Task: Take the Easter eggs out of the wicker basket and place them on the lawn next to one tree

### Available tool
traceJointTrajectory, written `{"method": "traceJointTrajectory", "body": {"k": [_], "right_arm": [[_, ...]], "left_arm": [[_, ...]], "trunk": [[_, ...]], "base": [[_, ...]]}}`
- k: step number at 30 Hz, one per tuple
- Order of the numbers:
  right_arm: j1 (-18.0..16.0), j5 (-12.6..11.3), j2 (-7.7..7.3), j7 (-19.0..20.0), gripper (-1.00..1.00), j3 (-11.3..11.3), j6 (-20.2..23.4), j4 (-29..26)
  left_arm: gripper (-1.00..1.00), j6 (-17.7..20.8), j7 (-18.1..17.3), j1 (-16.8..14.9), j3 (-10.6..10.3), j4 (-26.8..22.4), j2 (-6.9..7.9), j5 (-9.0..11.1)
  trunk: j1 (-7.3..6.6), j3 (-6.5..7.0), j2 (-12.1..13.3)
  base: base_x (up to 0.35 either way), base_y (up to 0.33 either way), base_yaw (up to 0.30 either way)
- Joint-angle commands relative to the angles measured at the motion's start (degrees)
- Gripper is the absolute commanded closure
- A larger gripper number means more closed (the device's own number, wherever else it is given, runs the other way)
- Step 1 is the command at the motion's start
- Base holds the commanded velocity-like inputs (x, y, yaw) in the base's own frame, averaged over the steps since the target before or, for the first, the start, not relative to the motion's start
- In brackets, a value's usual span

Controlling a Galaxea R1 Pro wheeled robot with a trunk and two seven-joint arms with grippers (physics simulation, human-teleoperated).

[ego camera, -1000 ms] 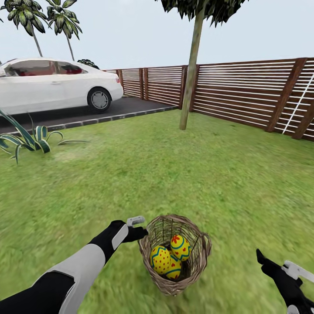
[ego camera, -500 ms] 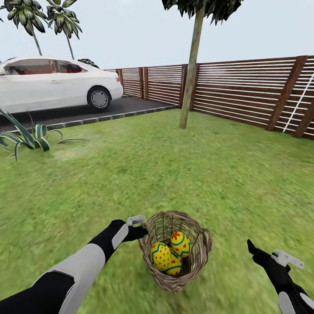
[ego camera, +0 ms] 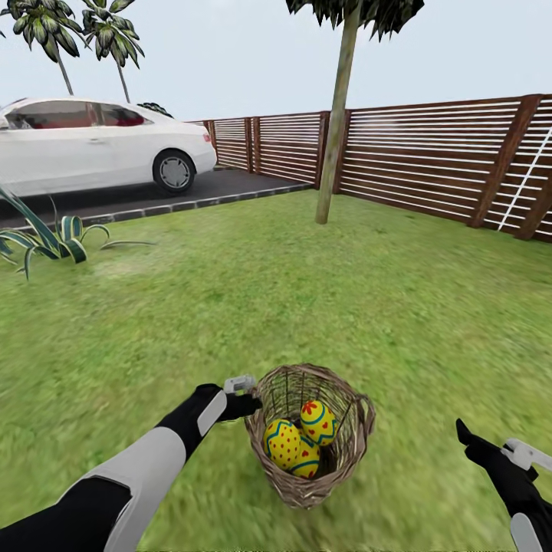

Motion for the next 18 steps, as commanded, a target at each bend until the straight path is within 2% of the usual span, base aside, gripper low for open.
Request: {"method": "traceJointTrajectory", "body": {"k": [1,10,18], "right_arm": [[0.0,-0.5,0.03,0.3,-1.00,-0.1,0.3,-0.1],[0.0,-0.5,0.07,0.3,-1.00,0.1,0.3,0.2],[0.0,-0.5,0.06,0.3,-1.00,0.1,0.3,0.3]], "left_arm": [[-1.00,0.2,0.4,0.0,-0.4,-0.7,0.06,0.6],[-1.00,0.2,0.4,0.0,-0.4,-1.9,0.08,2.2],[-1.00,0.2,0.4,0.0,-0.4,-1.8,0.01,2.5]], "trunk": [[0.22,-0.24,-0.4],[2.19,-1.85,-4.0],[3.95,-3.29,-7.3]], "base": [[0.000,0.000,0.000],[0.000,0.000,0.000],[0.000,0.000,0.000]]}}
